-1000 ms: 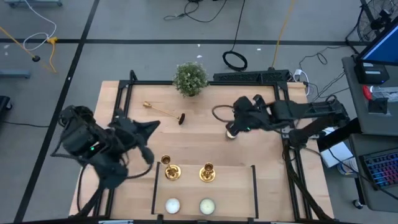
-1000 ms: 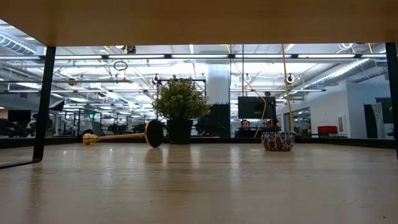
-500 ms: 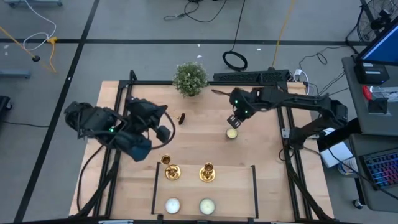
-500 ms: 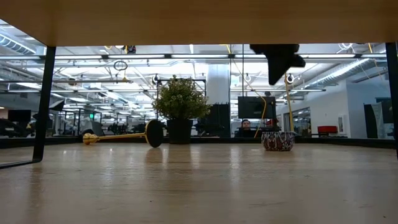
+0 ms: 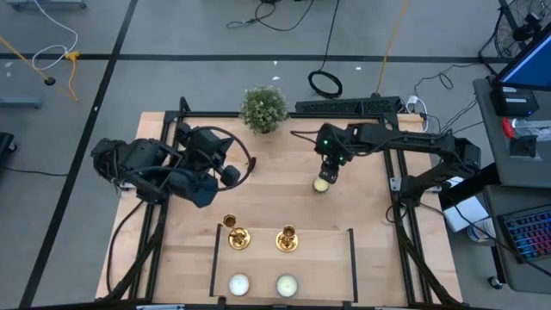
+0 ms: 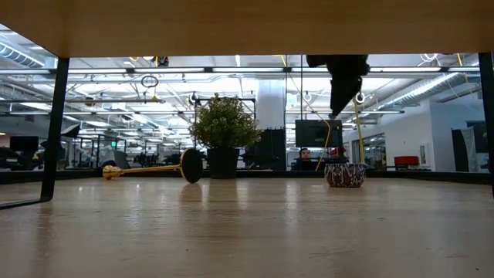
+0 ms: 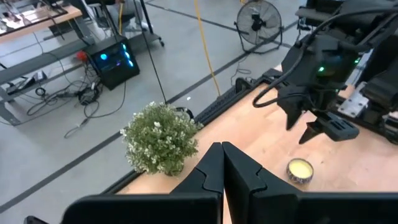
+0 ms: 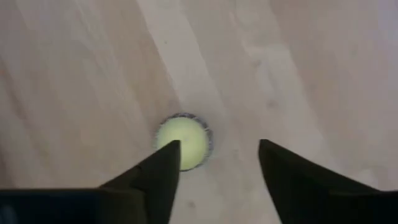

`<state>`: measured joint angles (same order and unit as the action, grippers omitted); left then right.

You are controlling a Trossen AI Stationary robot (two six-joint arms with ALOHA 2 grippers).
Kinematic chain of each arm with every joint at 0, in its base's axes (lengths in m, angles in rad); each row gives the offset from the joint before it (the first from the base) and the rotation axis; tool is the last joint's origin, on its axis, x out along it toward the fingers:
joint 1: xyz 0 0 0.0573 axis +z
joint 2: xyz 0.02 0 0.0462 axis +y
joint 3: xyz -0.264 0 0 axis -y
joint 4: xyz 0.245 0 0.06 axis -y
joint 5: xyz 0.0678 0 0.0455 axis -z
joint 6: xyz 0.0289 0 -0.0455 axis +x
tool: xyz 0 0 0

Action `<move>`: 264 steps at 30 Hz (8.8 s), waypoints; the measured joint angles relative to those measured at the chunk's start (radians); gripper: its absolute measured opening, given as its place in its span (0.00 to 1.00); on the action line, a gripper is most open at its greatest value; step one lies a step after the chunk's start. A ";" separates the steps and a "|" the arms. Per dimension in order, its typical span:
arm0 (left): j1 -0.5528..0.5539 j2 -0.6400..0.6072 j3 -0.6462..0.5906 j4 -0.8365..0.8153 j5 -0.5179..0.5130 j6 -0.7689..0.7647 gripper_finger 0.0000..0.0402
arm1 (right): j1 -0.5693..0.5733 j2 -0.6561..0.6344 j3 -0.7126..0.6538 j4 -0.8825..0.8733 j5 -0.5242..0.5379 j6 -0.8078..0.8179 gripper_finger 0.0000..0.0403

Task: Pick & Place candle stick holders
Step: Put the red scented candle on the shelf

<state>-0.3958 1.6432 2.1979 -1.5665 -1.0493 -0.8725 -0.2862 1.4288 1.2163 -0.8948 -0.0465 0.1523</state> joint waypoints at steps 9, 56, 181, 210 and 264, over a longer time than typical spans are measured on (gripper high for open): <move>-0.027 0.000 0.000 0.000 0.015 0.004 0.00 | 0.097 0.000 -0.013 0.041 0.144 -0.189 0.77; -0.083 0.000 -0.154 0.137 0.057 -0.020 0.00 | 0.149 0.227 -0.161 0.212 0.096 0.154 0.87; -0.493 -0.203 -0.164 -0.003 0.284 -0.281 0.00 | 1.014 0.347 0.584 0.061 -0.054 0.829 0.73; -0.493 -0.129 -0.165 -0.004 0.343 -0.312 0.00 | 1.045 0.472 0.640 -0.143 0.047 0.684 0.72; -0.499 -0.129 -0.165 -0.004 0.343 -0.312 0.00 | 1.056 0.478 0.639 -0.117 0.048 0.796 0.89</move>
<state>-0.8944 1.5139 2.0327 -1.5703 -0.7063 -1.1848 0.7696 1.9064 1.8558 -1.0113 0.0013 0.9484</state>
